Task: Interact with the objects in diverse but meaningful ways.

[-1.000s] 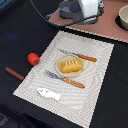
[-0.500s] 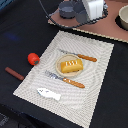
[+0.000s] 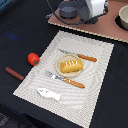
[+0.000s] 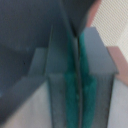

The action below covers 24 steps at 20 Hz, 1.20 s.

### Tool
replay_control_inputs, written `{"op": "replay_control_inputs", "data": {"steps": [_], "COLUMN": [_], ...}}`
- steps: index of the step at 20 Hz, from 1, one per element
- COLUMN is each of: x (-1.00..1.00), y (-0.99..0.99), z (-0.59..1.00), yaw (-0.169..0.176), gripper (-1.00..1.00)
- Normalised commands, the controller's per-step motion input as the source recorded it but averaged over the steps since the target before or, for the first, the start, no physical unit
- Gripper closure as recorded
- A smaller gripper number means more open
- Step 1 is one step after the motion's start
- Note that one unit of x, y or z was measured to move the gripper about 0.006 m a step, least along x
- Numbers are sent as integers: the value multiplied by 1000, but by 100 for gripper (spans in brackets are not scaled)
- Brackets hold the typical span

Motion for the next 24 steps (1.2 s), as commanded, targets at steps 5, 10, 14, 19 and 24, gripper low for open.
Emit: {"op": "replay_control_inputs", "data": {"steps": [5,10,14,19,24], "x": [502,568,427,330,326], "y": [199,195,431,490,437], "z": [135,141,70,45,7], "yaw": [-17,-23,0,0,0], "gripper": [100,100,100,100,100]}}
